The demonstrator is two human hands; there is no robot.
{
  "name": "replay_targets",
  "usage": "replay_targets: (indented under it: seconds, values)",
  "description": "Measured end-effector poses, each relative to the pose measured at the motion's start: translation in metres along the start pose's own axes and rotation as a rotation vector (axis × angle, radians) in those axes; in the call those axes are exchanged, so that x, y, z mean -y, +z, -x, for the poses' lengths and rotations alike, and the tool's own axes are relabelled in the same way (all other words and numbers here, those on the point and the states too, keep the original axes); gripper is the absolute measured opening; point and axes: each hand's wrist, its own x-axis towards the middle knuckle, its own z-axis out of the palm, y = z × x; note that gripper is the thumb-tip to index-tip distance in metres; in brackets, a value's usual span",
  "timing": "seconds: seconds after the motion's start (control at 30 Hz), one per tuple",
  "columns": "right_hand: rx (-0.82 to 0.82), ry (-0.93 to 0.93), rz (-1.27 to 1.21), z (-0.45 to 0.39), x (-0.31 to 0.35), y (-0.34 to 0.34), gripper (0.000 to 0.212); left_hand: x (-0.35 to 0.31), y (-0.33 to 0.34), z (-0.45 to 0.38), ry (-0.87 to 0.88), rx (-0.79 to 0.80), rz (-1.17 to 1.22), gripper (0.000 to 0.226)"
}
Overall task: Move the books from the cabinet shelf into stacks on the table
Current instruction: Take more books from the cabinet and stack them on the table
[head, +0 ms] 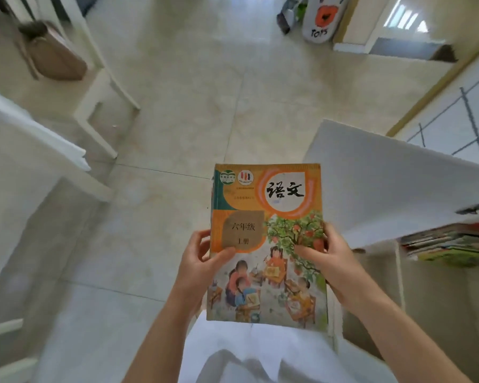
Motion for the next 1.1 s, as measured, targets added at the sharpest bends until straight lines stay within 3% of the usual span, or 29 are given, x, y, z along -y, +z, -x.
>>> replay_targets:
  seconds: [0.27,0.53,0.8,1.1]
  values:
    - [0.222,-0.092,0.188,-0.021,0.022,0.175,0.049,0.007,-0.157,0.028,0.033,-0.305,0.107,0.032]
    - [0.363,-0.063,0.256,-0.035,0.035,0.329,0.046,0.009,-0.29,0.046,0.031,-0.52,0.162,0.034]
    - [0.475,-0.052,0.418,-0.076,0.067,0.441,0.043,0.004,-0.362,0.03,-0.016,-0.737,0.349,0.031]
    - [0.635,-0.079,0.557,-0.169,0.128,0.563,0.047,-0.041,-0.449,-0.049,-0.031,-0.893,0.435,0.028]
